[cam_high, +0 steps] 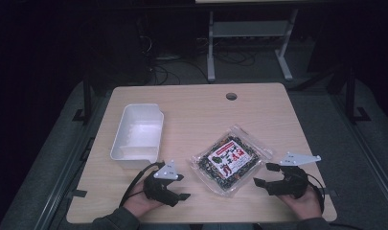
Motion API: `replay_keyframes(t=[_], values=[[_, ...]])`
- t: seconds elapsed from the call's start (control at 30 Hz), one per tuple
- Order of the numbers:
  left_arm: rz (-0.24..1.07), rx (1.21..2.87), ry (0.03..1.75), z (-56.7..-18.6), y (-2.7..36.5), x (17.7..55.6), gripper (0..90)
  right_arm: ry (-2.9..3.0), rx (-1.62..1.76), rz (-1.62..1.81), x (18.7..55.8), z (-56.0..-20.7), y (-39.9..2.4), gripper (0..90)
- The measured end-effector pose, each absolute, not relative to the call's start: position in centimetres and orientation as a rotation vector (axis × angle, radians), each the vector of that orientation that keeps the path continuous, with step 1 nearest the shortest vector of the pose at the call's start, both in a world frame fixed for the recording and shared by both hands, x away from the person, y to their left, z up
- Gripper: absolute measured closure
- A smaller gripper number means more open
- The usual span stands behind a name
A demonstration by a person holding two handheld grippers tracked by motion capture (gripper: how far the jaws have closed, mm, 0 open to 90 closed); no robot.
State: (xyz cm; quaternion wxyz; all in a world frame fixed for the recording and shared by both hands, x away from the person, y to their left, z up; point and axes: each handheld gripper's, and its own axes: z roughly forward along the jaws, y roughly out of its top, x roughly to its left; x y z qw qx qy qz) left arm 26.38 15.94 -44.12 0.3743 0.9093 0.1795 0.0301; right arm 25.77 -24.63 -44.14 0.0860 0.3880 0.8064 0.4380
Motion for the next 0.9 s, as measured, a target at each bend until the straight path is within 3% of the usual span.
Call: replay_keyframes(t=[0.9], values=[[0.116,2.310,0.477,-42.7,13.0,29.0,39.0,2.200,1.528,1.267,31.3,-43.3,-29.2,21.5]])
